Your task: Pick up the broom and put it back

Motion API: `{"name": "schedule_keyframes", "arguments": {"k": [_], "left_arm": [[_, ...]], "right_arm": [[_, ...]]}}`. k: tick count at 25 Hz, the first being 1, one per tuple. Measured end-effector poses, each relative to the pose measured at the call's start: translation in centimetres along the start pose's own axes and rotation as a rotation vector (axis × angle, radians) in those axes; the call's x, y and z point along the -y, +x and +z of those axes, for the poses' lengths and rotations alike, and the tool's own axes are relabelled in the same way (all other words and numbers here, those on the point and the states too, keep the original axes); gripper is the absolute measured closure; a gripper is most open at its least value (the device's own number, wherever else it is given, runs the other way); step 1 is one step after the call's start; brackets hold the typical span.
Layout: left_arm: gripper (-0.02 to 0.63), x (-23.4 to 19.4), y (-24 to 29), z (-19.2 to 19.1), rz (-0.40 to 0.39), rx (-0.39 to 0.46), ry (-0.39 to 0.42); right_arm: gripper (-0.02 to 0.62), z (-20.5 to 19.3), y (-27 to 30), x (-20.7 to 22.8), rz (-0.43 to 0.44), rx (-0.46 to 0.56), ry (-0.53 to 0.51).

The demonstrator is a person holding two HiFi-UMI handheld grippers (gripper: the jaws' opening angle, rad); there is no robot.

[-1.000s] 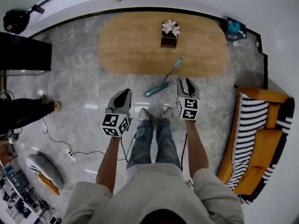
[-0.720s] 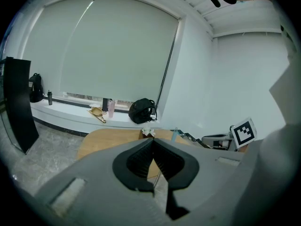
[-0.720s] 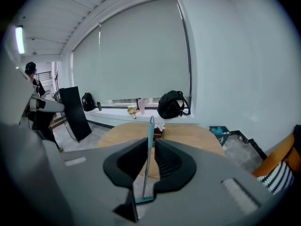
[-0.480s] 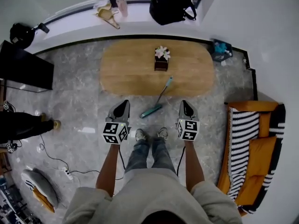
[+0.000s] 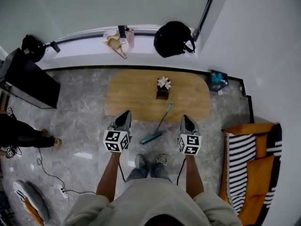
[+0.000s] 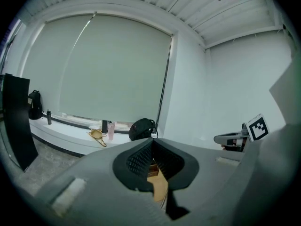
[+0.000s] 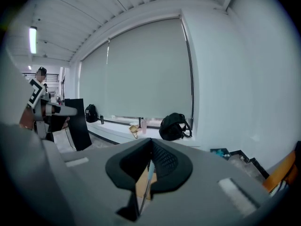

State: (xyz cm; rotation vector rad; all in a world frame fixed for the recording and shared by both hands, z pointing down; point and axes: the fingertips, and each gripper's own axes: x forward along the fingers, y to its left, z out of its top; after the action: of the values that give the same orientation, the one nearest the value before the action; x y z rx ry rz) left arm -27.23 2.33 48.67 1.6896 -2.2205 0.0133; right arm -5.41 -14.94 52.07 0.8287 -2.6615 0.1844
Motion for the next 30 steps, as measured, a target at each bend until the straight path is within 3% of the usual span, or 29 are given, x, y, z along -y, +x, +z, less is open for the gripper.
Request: {"name": "schedule_keyframes", "arguments": {"k": [6,17,30], "left_arm": [[0.603,-0.2,-0.4,4.3,-0.004,0.063,0.027],[0.603,0.8,-1.5,8.1,-0.008,0.144,0.050],[0.603,2.0,-2.1,8.2,-0.015,0.145,0.062]], "right_arm": [[0.595,4.5,-0.7,0.2,-0.001,0.084,-0.014],[0.595,8.2,-2.6,1.1,-0.029,0.145,-0.072],[0.595,8.9,-3.4,0.8,-0.022,0.164,-0.077]]}}
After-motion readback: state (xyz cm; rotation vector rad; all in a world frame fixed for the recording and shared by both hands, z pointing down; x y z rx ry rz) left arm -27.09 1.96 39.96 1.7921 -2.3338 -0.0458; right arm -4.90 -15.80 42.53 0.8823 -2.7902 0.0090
